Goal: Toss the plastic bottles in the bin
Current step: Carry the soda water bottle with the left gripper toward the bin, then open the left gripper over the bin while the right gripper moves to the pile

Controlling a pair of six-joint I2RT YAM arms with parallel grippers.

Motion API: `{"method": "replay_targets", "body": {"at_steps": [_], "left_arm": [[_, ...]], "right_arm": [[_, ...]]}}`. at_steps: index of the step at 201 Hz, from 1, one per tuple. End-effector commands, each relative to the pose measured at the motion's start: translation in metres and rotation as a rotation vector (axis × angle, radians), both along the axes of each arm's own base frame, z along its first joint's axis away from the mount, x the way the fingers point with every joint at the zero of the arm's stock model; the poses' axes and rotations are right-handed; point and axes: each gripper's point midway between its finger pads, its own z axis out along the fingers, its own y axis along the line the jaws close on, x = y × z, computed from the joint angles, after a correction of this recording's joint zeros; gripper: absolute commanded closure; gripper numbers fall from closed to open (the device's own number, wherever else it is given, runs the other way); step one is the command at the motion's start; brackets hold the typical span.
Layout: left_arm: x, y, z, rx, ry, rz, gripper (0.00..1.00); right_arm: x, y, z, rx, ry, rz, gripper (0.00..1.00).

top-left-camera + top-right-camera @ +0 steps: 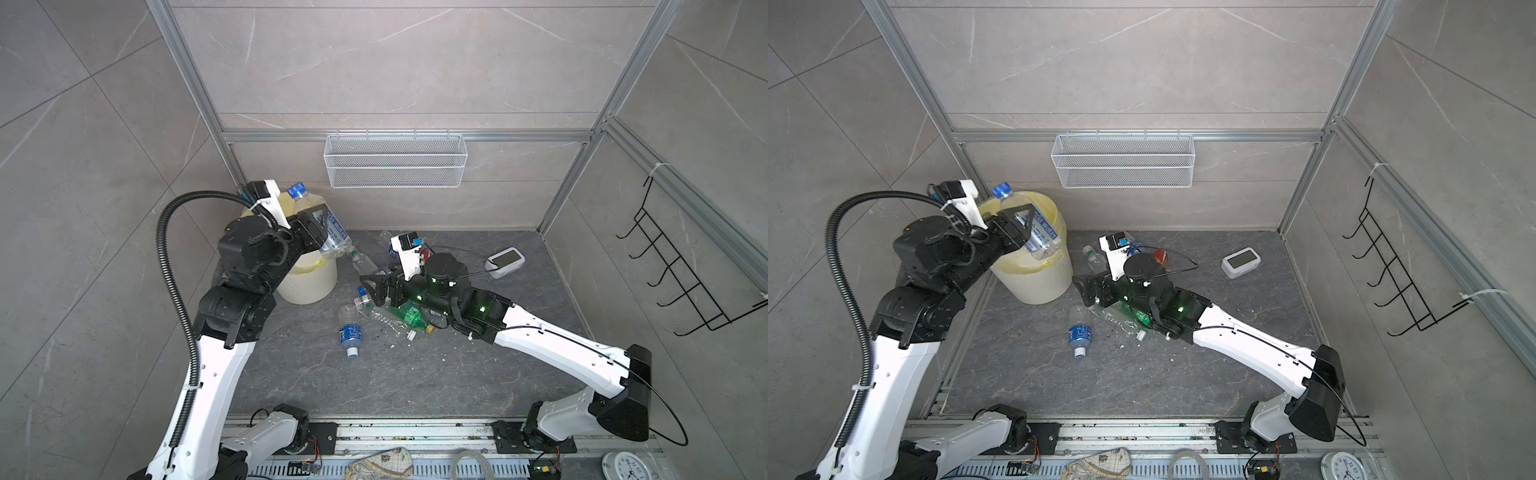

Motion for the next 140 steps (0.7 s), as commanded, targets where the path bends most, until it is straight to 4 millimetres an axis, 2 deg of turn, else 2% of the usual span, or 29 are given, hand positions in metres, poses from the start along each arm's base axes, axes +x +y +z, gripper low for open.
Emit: {"method": "replay_targets", "body": {"at_steps": [1,11,23,52,58,65,72,79,82,99,140], "left_arm": [[0.004,0.024,0.012,0.113,-0.039,0.12,0.5],[0.015,0.034,0.009,0.142,-0.029,0.17,0.5],[0.04,0.053,-0.006,0.145,0.028,0.222,0.5],[0.114,0.117,-0.075,-0.02,0.26,0.298,0.45],[0.126,0.127,-0.09,-0.053,0.318,0.307,0.4],[0.138,0.131,-0.105,-0.089,0.386,0.284,0.26],[0.146,0.129,-0.111,-0.094,0.424,0.251,0.12],[0.149,0.123,-0.112,-0.076,0.436,0.219,0.02],[0.15,0.12,-0.112,-0.074,0.435,0.208,0.0],[0.146,0.116,-0.109,-0.083,0.407,0.197,0.0],[0.121,0.1,-0.083,-0.099,0.323,0.126,0.0]], "right_arm": [[-0.001,0.005,0.0,-0.024,-0.007,0.022,0.01],[0.0,0.006,0.0,-0.028,-0.004,0.022,0.01],[0.0,0.007,-0.003,-0.035,0.005,0.025,0.01],[-0.003,0.011,-0.011,-0.04,0.041,0.045,0.01],[-0.004,0.011,-0.012,-0.041,0.049,0.052,0.01],[-0.006,0.011,-0.013,-0.04,0.056,0.058,0.01],[-0.007,0.01,-0.014,-0.042,0.059,0.06,0.01],[-0.007,0.008,-0.014,-0.043,0.058,0.056,0.01],[-0.008,0.007,-0.016,-0.047,0.06,0.053,0.01],[-0.007,0.003,-0.017,-0.055,0.055,0.042,0.01],[-0.005,0.008,-0.03,-0.073,0.073,0.043,0.01]]}}
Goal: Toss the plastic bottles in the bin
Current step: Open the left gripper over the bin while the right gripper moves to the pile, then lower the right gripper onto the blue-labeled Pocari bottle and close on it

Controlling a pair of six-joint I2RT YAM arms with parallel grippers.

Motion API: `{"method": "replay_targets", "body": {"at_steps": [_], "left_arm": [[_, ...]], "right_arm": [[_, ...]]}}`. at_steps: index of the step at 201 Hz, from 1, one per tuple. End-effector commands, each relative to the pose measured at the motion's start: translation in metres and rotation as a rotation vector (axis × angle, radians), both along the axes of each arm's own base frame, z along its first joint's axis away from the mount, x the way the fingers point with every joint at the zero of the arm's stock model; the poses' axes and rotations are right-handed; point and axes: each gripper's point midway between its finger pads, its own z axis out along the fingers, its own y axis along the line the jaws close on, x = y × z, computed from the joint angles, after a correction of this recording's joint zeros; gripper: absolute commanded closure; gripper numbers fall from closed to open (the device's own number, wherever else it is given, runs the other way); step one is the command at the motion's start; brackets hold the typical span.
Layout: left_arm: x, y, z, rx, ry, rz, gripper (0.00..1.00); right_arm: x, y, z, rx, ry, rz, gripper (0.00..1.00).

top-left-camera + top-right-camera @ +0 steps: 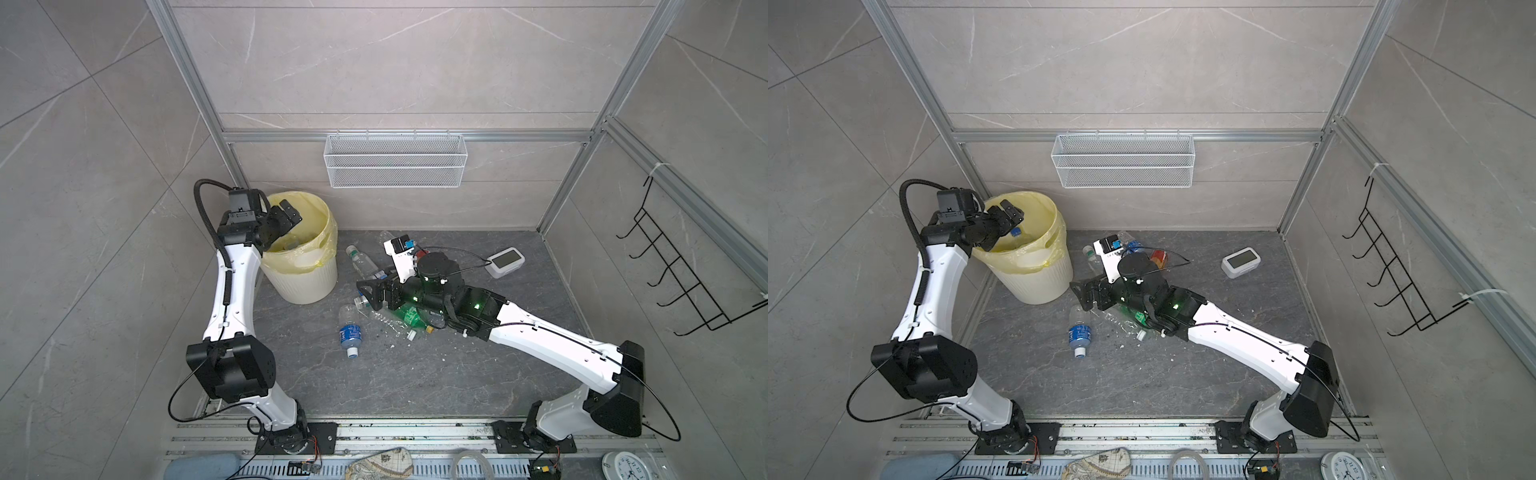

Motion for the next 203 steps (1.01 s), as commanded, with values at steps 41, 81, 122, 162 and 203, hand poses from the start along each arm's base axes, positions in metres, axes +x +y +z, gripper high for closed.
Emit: {"method": "replay_targets", "body": {"at_steps": [41,81,122,162,203], "left_arm": [[-0.068,-0.054,0.1,-0.04,-0.287,-0.172,0.0],[-0.099,-0.1,0.087,-0.036,-0.281,-0.308,0.0],[-0.125,-0.137,0.042,-0.04,-0.207,-0.417,0.0],[-0.149,-0.142,-0.017,-0.05,-0.083,-0.451,0.0],[-0.174,-0.137,-0.091,-0.1,0.062,-0.431,0.0]], "right_arm": [[0.002,0.006,-0.02,-0.014,0.052,-0.004,0.01],[0.008,0.005,-0.042,-0.024,0.087,-0.044,0.01],[0.01,0.005,-0.072,-0.048,0.142,-0.072,0.01],[0.014,0.004,-0.124,-0.041,0.23,-0.164,0.01],[0.0,0.021,-0.176,-0.08,0.275,-0.176,0.01]]}}
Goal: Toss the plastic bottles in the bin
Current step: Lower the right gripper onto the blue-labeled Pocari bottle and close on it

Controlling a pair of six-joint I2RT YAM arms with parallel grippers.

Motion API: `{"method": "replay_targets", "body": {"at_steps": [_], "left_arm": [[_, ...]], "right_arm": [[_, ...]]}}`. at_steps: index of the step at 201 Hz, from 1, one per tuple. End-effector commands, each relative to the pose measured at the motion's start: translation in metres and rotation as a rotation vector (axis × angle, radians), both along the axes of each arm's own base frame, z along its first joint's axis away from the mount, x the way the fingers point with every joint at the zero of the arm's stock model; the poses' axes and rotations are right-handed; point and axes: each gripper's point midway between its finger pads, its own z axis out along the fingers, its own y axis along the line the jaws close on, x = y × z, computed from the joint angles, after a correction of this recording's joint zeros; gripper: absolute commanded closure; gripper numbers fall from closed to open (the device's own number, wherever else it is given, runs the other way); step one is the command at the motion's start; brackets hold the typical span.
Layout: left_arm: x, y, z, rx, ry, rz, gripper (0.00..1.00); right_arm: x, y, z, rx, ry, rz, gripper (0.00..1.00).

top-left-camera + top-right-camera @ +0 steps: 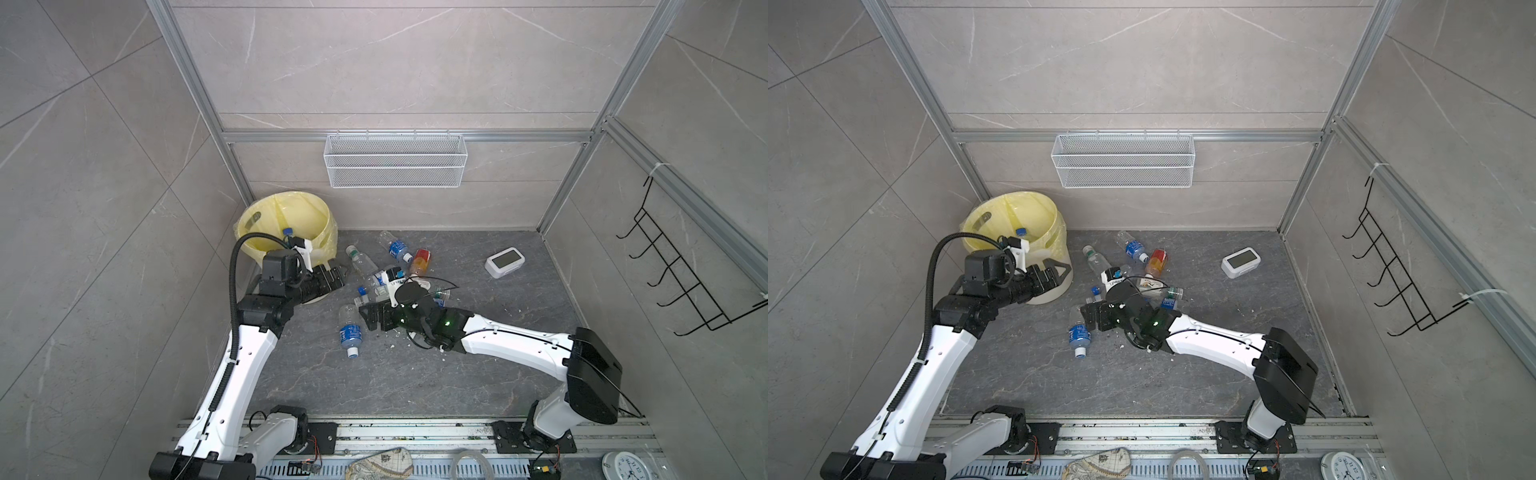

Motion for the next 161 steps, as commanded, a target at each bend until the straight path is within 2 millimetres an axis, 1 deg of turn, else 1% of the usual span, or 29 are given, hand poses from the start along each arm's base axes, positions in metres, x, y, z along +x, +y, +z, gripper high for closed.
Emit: {"method": "replay_targets", "body": {"at_steps": [1,7,23,60,78,91,101,125,137,161], "left_arm": [[-0.013,0.001,-0.022,-0.025,0.037,-0.009,0.0],[-0.015,0.003,-0.034,-0.031,0.066,-0.002,0.0],[-0.02,0.009,-0.052,-0.063,0.11,0.021,0.0],[-0.028,0.021,-0.079,-0.113,0.155,0.064,0.0],[-0.031,0.026,-0.096,-0.141,0.207,0.086,0.0],[-0.032,0.029,-0.102,-0.205,0.236,0.094,0.0],[-0.032,0.035,-0.107,-0.232,0.247,0.109,0.0],[-0.035,0.048,-0.109,-0.212,0.244,0.138,0.0],[-0.035,0.047,-0.108,-0.22,0.241,0.131,0.0],[-0.032,0.045,-0.114,-0.252,0.264,0.125,0.0]], "right_arm": [[-0.005,0.012,-0.018,0.034,0.014,-0.033,0.01],[-0.008,0.016,-0.023,0.03,0.017,-0.028,0.01],[-0.013,0.024,-0.034,0.025,0.021,-0.026,0.01],[-0.022,0.044,-0.054,0.004,0.047,-0.013,0.01],[-0.023,0.048,-0.07,-0.005,0.079,-0.027,0.01],[-0.025,0.05,-0.076,-0.003,0.084,-0.029,0.01],[-0.027,0.051,-0.079,-0.006,0.084,-0.03,0.01],[-0.029,0.052,-0.091,-0.034,0.105,-0.028,0.01],[-0.03,0.054,-0.096,-0.038,0.115,-0.03,0.01],[-0.032,0.059,-0.102,-0.043,0.119,-0.029,0.01]]}}
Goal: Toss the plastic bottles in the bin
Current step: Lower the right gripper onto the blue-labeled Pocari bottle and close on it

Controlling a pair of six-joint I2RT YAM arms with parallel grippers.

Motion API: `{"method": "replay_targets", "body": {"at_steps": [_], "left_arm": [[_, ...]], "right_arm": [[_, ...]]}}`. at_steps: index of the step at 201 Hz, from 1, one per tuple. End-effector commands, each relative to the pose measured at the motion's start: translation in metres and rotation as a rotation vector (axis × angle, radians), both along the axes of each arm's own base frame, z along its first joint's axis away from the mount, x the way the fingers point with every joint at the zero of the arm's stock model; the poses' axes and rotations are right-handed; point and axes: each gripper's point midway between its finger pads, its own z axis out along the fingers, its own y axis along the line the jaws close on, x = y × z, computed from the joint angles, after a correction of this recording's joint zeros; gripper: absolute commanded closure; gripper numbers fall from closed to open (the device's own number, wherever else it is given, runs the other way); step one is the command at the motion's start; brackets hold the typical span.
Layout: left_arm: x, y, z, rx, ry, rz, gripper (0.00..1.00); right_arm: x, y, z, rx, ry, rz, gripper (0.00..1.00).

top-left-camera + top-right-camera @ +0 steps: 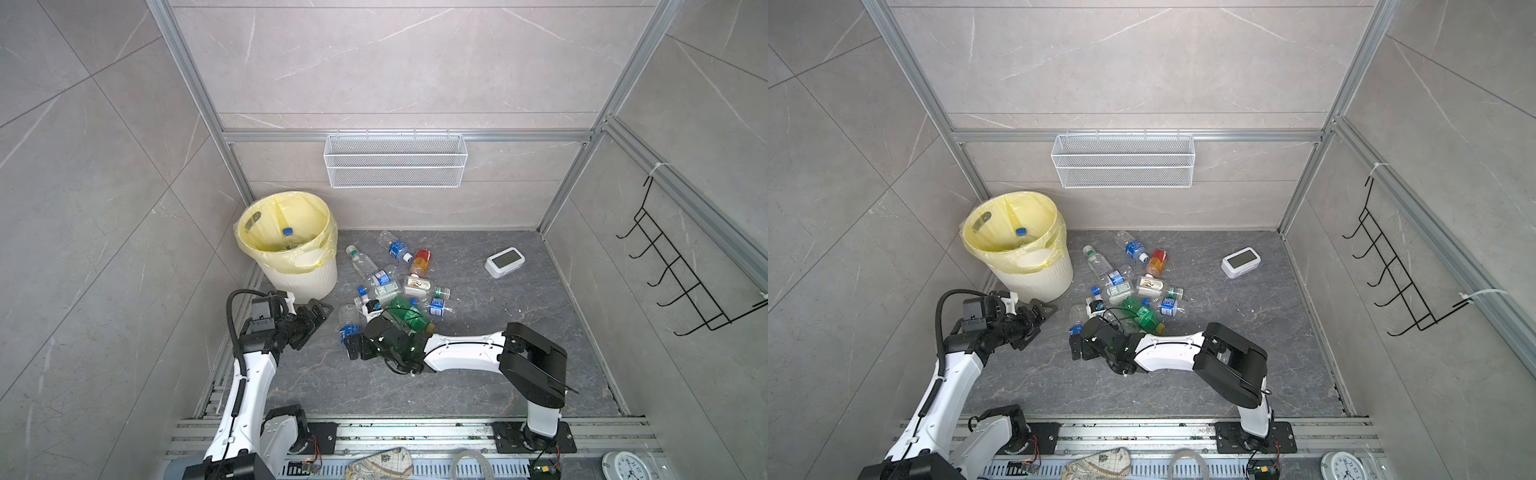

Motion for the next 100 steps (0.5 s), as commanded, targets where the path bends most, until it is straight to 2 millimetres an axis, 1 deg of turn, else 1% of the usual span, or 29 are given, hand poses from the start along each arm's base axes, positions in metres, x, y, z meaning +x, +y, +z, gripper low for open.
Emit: {"method": "replay_targets", "body": {"at_steps": [1,26,65,100], "left_arm": [[0.005,-0.008,0.008,-0.056,-0.035,-0.039,0.0],[0.007,-0.005,0.006,-0.076,-0.025,-0.03,0.0],[0.007,-0.004,0.006,-0.099,-0.035,-0.019,0.0],[0.008,0.0,0.008,-0.105,-0.045,-0.006,0.0]], "right_arm": [[-0.001,0.012,-0.003,0.01,0.003,-0.012,0.01],[0.0,0.014,-0.011,-0.002,0.011,-0.016,0.01],[0.002,0.016,-0.013,-0.015,0.012,-0.022,0.03],[0.003,0.017,-0.023,-0.034,0.028,-0.034,0.06]]}}
